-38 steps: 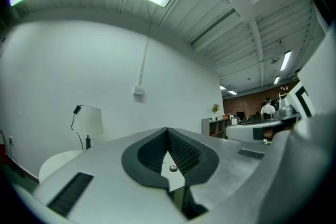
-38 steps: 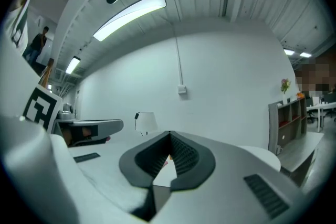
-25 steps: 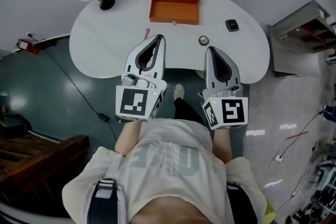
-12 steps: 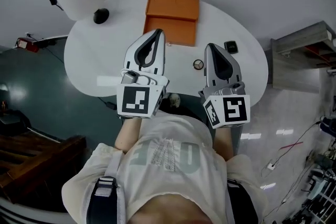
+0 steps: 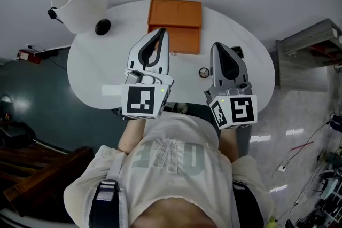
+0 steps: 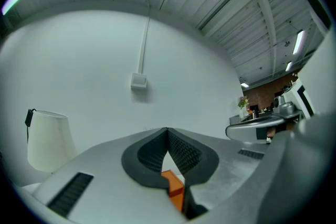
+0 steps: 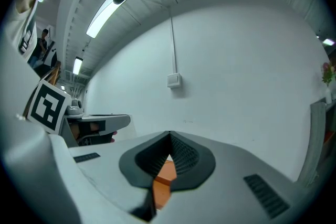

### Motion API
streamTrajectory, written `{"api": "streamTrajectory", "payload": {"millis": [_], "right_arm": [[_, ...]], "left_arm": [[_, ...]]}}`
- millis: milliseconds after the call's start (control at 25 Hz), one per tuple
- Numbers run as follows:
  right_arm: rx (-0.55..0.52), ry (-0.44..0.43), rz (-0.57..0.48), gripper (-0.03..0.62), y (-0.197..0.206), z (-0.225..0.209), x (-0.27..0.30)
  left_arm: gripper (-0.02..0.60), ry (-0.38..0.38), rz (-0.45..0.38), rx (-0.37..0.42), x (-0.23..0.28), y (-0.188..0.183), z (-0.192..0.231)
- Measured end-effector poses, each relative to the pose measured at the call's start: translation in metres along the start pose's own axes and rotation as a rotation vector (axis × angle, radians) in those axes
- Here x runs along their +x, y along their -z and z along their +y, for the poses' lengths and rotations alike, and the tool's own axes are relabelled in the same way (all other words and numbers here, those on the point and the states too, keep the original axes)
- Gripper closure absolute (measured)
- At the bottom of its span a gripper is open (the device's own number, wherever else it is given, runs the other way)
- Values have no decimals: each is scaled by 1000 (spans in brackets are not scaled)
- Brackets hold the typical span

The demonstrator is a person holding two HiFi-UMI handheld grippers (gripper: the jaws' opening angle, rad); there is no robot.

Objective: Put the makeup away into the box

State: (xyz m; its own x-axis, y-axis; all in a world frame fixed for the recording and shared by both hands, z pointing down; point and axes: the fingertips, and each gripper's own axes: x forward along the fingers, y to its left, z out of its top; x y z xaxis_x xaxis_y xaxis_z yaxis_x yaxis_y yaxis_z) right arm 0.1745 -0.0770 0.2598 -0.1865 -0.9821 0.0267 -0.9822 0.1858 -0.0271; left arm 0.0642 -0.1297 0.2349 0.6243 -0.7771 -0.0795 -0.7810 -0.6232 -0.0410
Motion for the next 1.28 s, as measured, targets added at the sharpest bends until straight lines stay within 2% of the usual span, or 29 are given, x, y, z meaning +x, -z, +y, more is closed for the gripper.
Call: {"api": "streamTrajectory", "payload": {"millis": [200, 240, 280, 320, 400, 520, 760, 920, 1080, 1160, 1280], "right_arm": [[21, -32, 24, 589, 10, 3, 8], [34, -48, 48, 563, 18, 3, 12], [46, -67, 77, 470, 27, 3, 15], [55, -86, 107, 407, 39, 3, 19], [63, -119, 180, 335, 69, 1, 24], [62, -171, 327, 278, 131, -2, 24], [32, -186, 632, 269, 255, -15, 7], [31, -176, 779, 269, 310, -24, -8], [17, -164, 857, 275, 335, -32, -20], [5, -158, 869, 378, 338, -35, -23], [2, -164, 872, 378, 339, -35, -25]], "left_arm": [[574, 12, 24, -8, 1, 6, 2], [574, 13, 25, -10, 1, 6, 3], [574, 14, 24, -12, 1, 7, 3], [574, 13, 25, -14, 0, 7, 4], [574, 12, 28, -13, -1, 10, 6], [574, 8, 41, -7, -3, 16, 7], [574, -1, 59, -6, -5, 25, 11], [574, -17, 70, -9, -8, 29, 16], [574, -29, 75, -2, -11, 31, 20], [574, -36, 73, -7, -11, 32, 22], [574, -47, 83, -6, -13, 34, 25]]}}
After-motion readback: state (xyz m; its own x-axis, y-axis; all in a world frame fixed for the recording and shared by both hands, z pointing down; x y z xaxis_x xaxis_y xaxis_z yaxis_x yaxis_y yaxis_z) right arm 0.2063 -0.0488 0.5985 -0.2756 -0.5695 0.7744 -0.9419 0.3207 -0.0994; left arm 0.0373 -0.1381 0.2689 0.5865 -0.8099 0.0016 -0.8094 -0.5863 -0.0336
